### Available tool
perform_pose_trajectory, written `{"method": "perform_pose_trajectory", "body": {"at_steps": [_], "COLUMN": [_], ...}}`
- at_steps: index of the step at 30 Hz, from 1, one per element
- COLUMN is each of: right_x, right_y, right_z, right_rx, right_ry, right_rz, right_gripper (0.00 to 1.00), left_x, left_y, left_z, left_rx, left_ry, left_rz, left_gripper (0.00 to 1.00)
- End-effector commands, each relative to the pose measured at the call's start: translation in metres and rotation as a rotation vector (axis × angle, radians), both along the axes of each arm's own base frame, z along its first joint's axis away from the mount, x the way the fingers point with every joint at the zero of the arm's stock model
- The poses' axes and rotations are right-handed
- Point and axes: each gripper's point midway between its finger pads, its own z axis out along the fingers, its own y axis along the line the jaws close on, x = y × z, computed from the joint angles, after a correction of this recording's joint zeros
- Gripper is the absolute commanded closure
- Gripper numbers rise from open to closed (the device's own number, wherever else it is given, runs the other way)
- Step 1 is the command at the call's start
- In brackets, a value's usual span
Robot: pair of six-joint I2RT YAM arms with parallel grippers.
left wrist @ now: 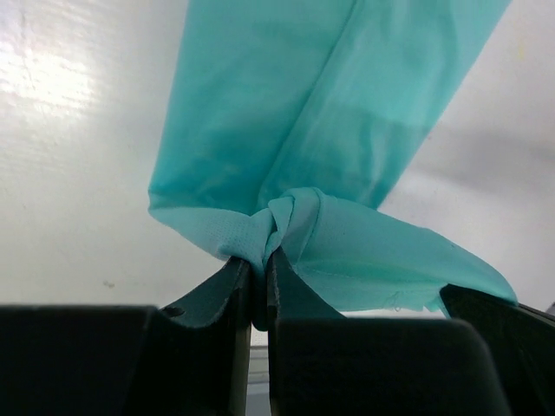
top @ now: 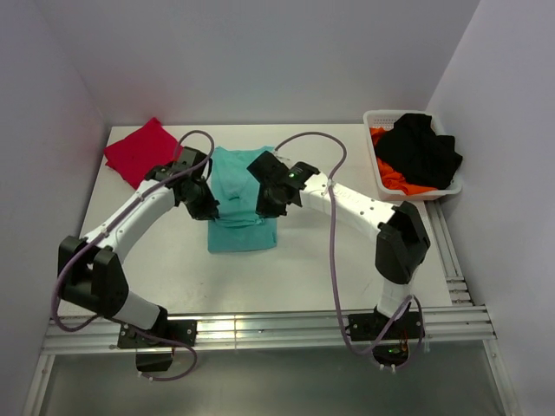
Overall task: Fold and stack the t-shirts
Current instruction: Fold the tshirt
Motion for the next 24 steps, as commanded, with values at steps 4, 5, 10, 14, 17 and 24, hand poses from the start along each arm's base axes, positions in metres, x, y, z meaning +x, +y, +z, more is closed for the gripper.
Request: {"method": "perform_pose_trajectory", "body": {"at_steps": [4, 5, 10, 14, 17, 24], "right_x": [0.05, 0.058, 0.114, 0.133, 0.117, 0.038], "right_y": [-0.012, -0.014, -0.03, -0.043, -0.06, -0.063], "right_z": [-0.011, -0.014, -0.022, 0.018, 0.03, 0.012], "right_rx": [-0.077, -0.086, -0.153, -0.105, -0.082, 0.115], "right_ry": [0.016, 0.022, 0.032, -0.071, -0.094, -0.078], "right_rz": [-0.057, -0.072, -0.152, -0.151, -0.155, -0.106], "right_gripper": [0.93, 0.63, 0.0, 0.0, 0.0, 0.0], "left_x": [0.061, 0.074, 0.143, 0.144, 0.125, 0.042], "left_y": [0.012, 0.011, 0.02, 0.032, 0.041, 0.055], "left_z": [-0.019, -0.018, -0.013, 0.011, 0.04, 0.015], "left_rx": [0.034, 0.031, 0.069, 0.058, 0.053, 0.031], "left_ry": [-0.056, -0.072, -0.106, -0.103, -0.174, -0.118], "left_rz": [-0.015, -0.02, -0.014, 0.038, 0.063, 0.11], "left_gripper": [0.51, 0.42, 0.01, 0.0, 0.01, 0.0]}}
